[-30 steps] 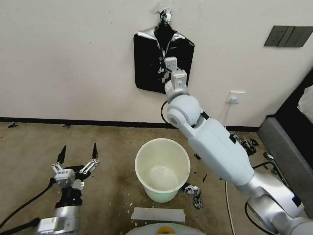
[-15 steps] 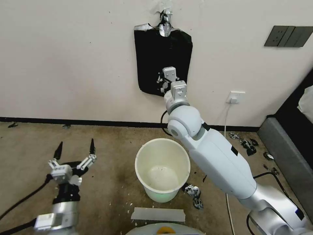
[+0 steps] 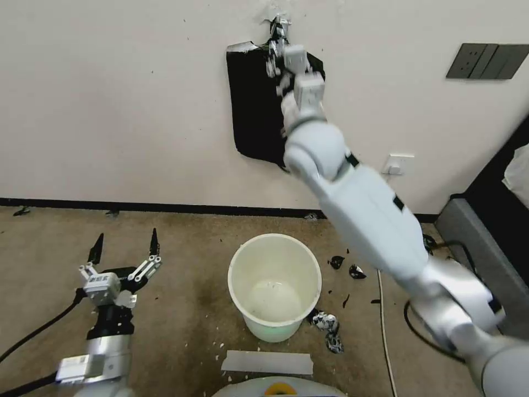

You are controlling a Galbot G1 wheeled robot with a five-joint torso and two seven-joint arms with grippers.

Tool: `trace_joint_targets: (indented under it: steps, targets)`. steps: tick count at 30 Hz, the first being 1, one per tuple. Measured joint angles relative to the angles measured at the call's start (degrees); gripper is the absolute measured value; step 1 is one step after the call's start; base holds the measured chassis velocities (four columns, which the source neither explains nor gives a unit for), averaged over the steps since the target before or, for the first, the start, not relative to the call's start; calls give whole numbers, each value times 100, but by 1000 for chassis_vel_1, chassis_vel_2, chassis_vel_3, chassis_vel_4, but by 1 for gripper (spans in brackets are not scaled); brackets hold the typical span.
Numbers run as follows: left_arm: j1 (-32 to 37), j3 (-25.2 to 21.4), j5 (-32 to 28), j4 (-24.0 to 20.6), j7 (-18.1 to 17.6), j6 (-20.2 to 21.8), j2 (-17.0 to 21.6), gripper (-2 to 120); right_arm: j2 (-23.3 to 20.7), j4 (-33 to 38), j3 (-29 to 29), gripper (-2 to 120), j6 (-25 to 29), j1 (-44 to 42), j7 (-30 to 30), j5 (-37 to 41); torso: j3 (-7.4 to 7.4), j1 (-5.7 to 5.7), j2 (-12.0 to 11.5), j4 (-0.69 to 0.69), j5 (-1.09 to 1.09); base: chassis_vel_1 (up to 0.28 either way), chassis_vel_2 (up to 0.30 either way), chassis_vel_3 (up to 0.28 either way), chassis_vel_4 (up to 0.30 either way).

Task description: Place a trash bag onto the trash bin.

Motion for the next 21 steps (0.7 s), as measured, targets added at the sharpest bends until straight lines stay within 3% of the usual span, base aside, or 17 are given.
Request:
trace_joint_targets:
  steps: [8,11,12,15,21]
  targets:
    - [44,-17,-1,37,0,-56,-22,100,112,-301,-41,89,-19,18,154,83,0,0,0,-1,1,0,0,0,0]
    - [44,-17,-1,37,0,-56,-22,100,112,-301,-41,89,-19,18,154,83,0,0,0,-1,1,0,0,0,0]
    - [34,8,1,40,1,-56,-26,100,179,-391,-39,94,-16,2,165,83,0,0,0,0,1,0,0,0,0]
    - [36,32,12,44,1,-56,-35,100,207,-431,-41,89,-14,2,172,83,0,0,0,-1,1,0,0,0,0]
    - [41,59,25,78,1,-63,-51,100,270,-553,-54,63,6,41,183,82,0,0,0,-1,1,0,0,0,0]
